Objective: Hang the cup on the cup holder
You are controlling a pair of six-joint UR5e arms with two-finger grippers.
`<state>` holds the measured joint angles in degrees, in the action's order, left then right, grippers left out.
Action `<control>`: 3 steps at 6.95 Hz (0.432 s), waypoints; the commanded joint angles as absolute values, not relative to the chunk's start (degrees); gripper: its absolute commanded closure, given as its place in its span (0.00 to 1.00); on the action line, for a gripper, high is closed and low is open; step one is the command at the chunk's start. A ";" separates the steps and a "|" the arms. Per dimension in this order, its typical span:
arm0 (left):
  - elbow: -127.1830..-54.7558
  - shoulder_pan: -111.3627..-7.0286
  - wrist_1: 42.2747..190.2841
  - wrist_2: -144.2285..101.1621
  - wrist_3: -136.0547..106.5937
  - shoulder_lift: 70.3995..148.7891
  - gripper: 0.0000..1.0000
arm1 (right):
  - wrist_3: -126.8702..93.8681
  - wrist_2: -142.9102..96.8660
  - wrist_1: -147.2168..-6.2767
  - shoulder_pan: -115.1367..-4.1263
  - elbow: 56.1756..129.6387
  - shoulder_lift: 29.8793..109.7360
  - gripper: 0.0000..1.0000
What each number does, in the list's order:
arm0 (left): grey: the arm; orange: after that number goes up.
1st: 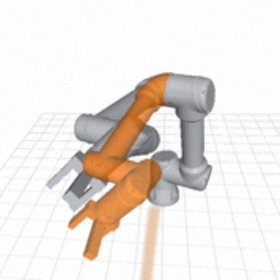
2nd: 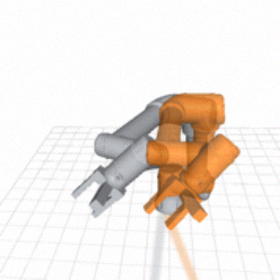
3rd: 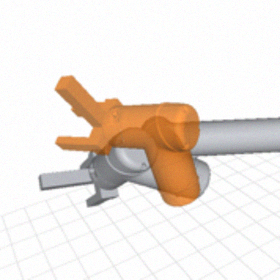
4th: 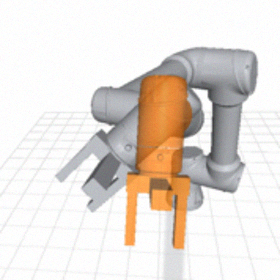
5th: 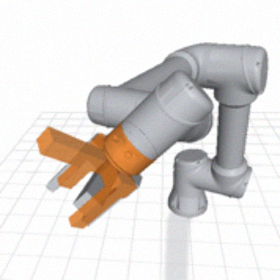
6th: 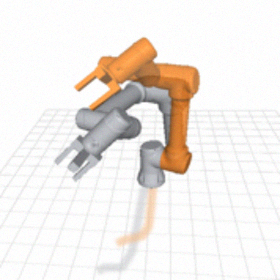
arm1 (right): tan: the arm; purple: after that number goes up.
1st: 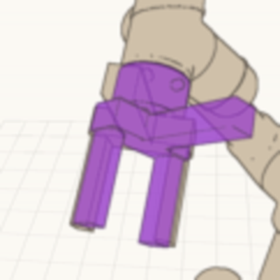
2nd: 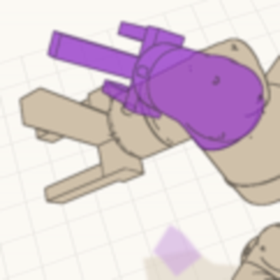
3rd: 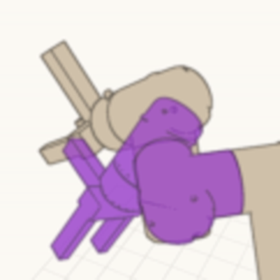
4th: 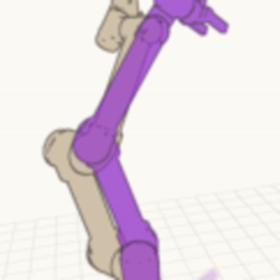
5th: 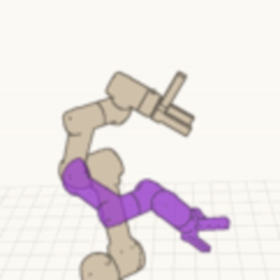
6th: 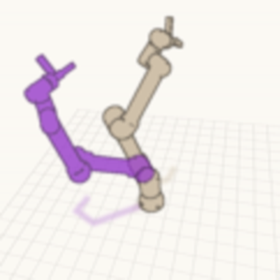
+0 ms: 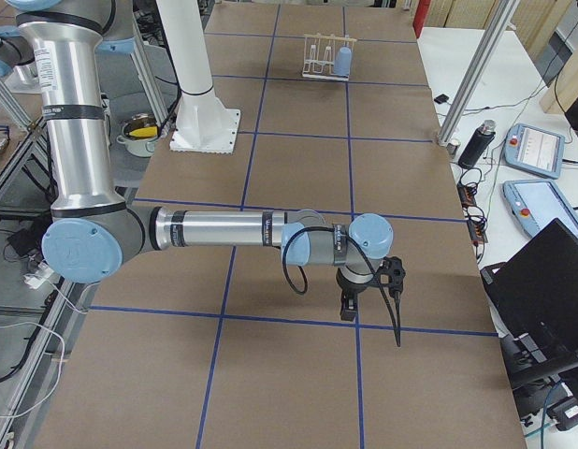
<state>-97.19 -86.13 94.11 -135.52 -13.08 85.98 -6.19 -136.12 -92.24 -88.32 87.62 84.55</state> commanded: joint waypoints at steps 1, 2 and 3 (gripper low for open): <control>-97.21 -86.05 94.13 -136.05 -13.10 85.87 0.01 | -6.15 -134.22 -94.22 -88.94 88.94 84.81 0.00; -97.47 -86.13 94.04 -136.05 -13.10 85.87 0.02 | -6.15 -132.90 -94.31 -88.86 89.03 84.90 0.00; -97.47 -86.13 94.04 -136.05 -13.10 85.87 0.02 | -6.07 -132.89 -94.31 -88.86 89.21 85.08 0.00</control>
<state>-97.38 -86.11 94.07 -136.04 -13.10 85.89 -6.13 -133.53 -94.18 -88.82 88.96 84.89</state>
